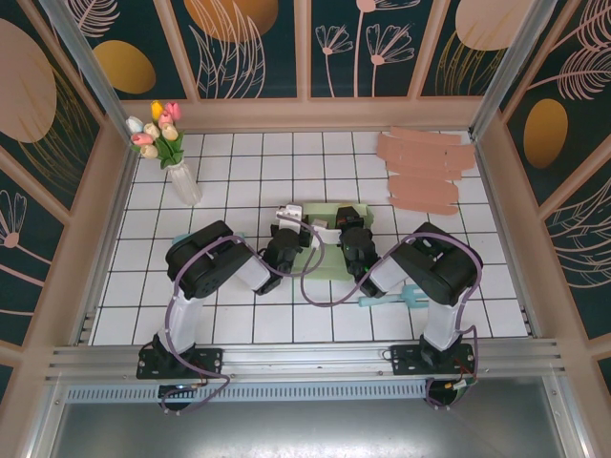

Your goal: Fold the paper box

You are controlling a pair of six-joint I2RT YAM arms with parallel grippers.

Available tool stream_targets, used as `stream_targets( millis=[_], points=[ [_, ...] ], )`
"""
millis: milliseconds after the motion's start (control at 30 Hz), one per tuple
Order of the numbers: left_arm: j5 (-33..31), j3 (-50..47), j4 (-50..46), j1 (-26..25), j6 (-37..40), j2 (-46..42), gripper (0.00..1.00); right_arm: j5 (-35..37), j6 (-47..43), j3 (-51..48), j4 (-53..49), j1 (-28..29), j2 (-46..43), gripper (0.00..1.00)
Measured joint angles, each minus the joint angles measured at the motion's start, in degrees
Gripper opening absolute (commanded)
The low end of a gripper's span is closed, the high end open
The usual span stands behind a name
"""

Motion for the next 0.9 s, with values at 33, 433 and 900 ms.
stream_targets(
  millis=[33,433,900],
  points=[
    [0.33,-0.39,0.15,0.02,0.0,0.0,0.28,0.0,0.0,-0.09,0.11,0.09,0.0,0.0],
    [0.07,-0.55,1.05,0.59,-0.94,2.21,0.0,0.68,0.66,-0.28,1.75,0.68,0.85,0.0],
    [0.61,-1.66,1.7,1.09,-0.74,1.75,0.0,0.87,1.86,-0.28,2.84,1.2,1.4,0.13]
  ],
)
